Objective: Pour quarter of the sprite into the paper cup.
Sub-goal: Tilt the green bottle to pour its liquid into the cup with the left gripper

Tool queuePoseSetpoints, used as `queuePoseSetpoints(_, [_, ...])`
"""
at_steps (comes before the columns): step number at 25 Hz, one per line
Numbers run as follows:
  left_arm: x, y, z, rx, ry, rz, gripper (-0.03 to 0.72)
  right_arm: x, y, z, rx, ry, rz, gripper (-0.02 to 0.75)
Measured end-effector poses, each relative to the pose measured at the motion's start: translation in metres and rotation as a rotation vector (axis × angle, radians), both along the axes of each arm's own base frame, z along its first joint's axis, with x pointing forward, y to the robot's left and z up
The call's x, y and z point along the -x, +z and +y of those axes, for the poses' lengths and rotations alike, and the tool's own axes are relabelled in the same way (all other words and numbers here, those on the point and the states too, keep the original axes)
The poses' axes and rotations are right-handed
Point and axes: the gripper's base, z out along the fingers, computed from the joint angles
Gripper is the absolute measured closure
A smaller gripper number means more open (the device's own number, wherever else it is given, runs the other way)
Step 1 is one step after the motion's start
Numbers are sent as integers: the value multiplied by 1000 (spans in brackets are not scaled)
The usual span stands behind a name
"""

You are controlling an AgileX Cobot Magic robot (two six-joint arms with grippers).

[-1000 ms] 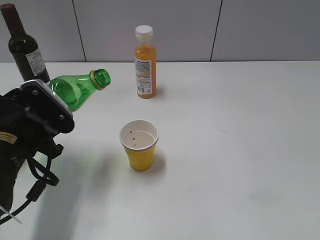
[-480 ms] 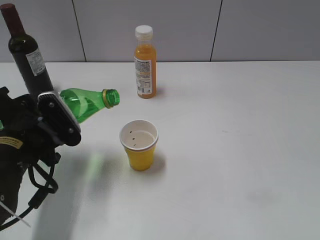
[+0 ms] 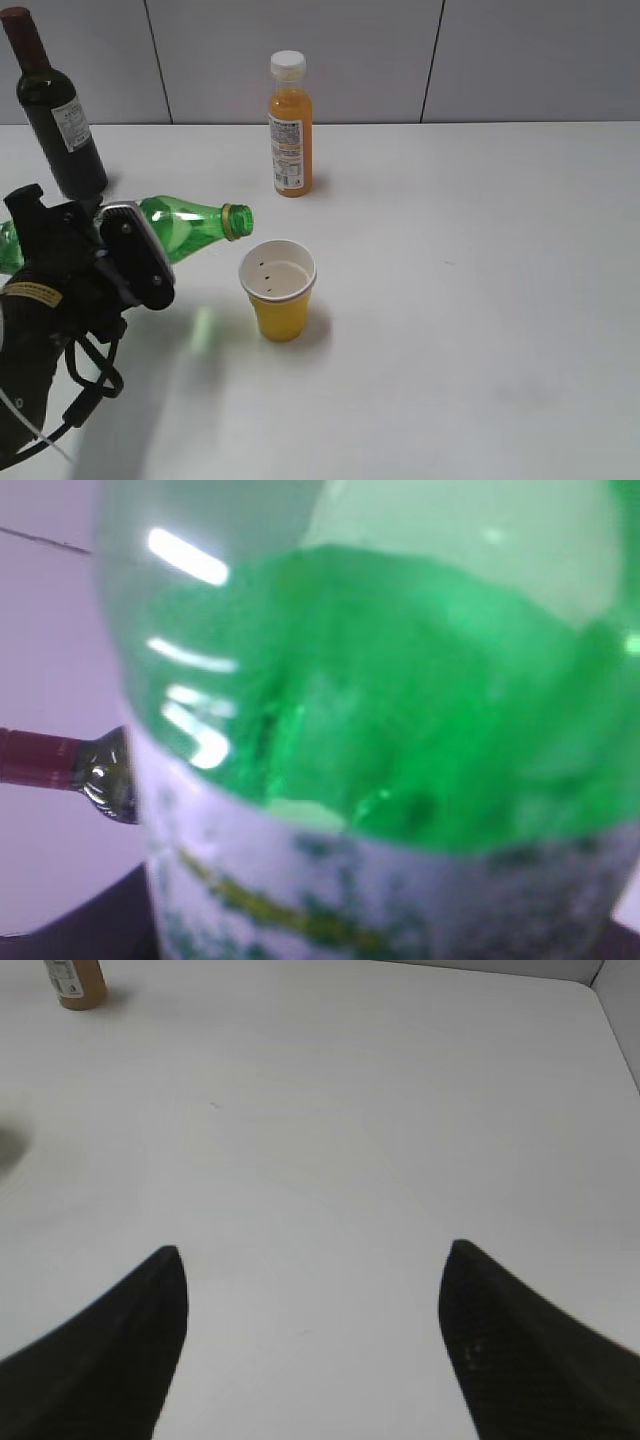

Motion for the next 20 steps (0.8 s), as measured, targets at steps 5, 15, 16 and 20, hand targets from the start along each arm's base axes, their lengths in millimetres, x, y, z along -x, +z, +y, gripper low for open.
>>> queuePoseSetpoints(5, [0, -2, 0, -16, -6, 6, 237, 0, 0, 0, 0, 0, 0, 146])
queuePoseSetpoints(15, [0, -9, 0, -76, -20, 31, 237, 0, 0, 0, 0, 0, 0, 146])
queuePoseSetpoints(16, [0, -9, 0, -78, -21, 33, 237, 0, 0, 0, 0, 0, 0, 146])
queuePoseSetpoints(20, [0, -9, -1, -85, -24, 33, 237, 0, 0, 0, 0, 0, 0, 146])
